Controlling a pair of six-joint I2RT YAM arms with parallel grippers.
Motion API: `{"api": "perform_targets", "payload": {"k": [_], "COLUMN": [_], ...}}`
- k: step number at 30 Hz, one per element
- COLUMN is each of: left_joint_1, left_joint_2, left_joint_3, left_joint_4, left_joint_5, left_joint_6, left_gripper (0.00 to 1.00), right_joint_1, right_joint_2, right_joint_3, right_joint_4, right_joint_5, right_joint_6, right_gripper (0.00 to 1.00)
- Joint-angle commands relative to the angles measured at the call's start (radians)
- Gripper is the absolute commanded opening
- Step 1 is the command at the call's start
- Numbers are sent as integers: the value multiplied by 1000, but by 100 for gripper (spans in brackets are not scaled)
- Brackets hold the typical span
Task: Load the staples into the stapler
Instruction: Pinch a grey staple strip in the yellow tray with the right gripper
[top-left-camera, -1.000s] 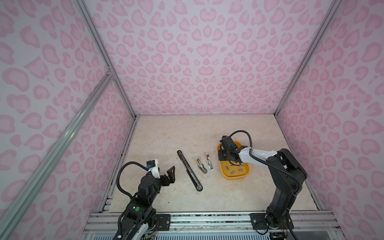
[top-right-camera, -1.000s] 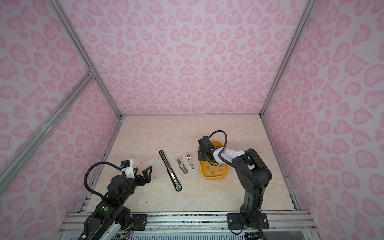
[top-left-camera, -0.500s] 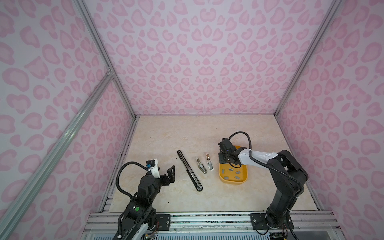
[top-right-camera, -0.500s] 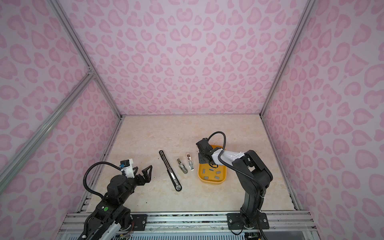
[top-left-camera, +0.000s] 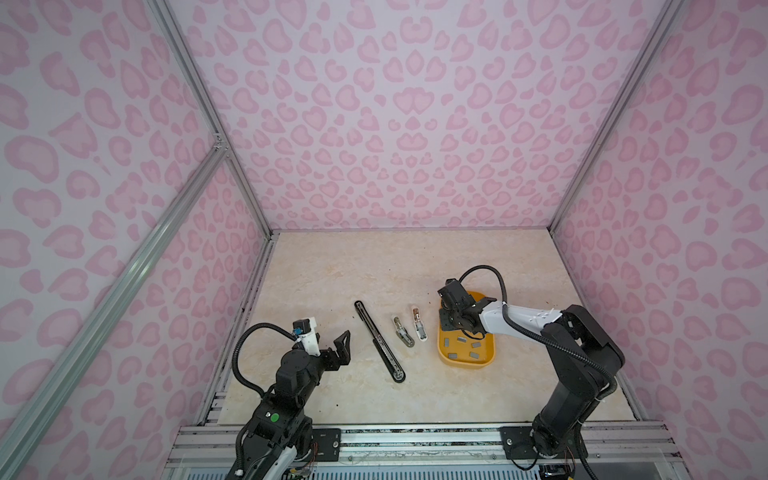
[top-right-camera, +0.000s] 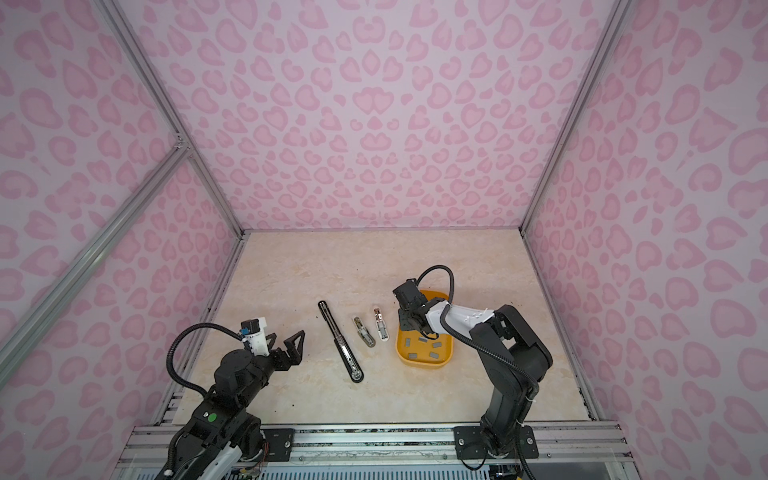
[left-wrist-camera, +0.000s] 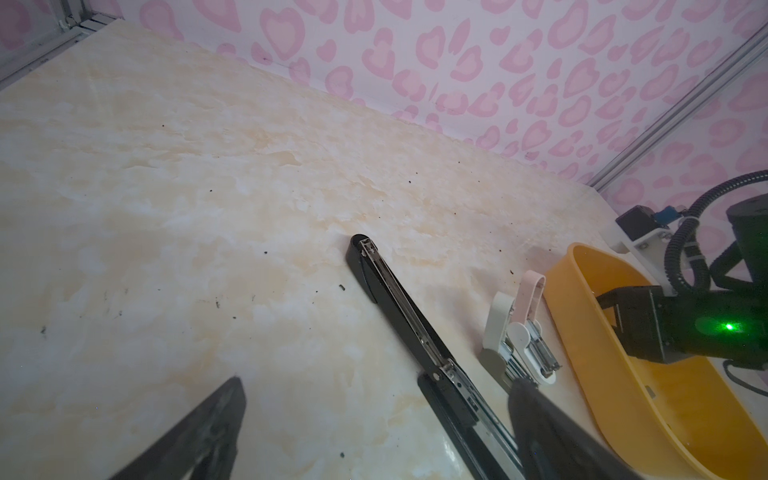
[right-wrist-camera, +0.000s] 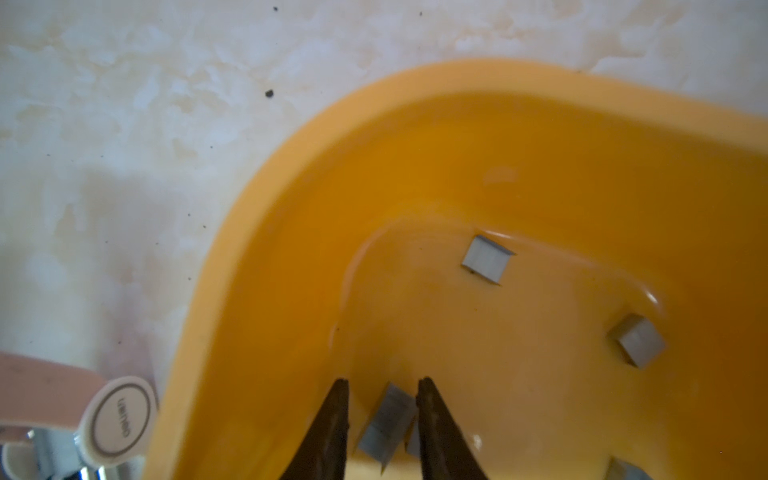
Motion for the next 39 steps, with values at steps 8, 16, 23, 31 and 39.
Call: {"api": "perform_targets", "payload": {"k": [8, 16, 23, 31, 39], "left_joint_1": [0, 1, 1, 1, 1], "left_joint_2": [-6, -14, -17, -16, -16], "left_joint_3": [15, 12, 13, 13, 13], "left_joint_4": [33, 29, 29, 31, 30], "left_joint_5": [6, 10, 8, 10, 11], "left_joint_6": [10, 10, 12, 12, 13], "left_gripper": [100, 99, 100, 99, 99], "right_joint_1": [-5, -58, -61, -55, -35], "right_joint_2": [-41, -47, -70, -79, -106], "right_joint_3": [-20, -72, -106, -119, -154], "right_joint_4": [-2, 78, 109, 82, 56], "right_joint_5": [24, -145, -202, -200, -151], "right_joint_6": [-13, -54, -85, -88, -78], "right_gripper": [34, 45, 49, 42, 29]}}
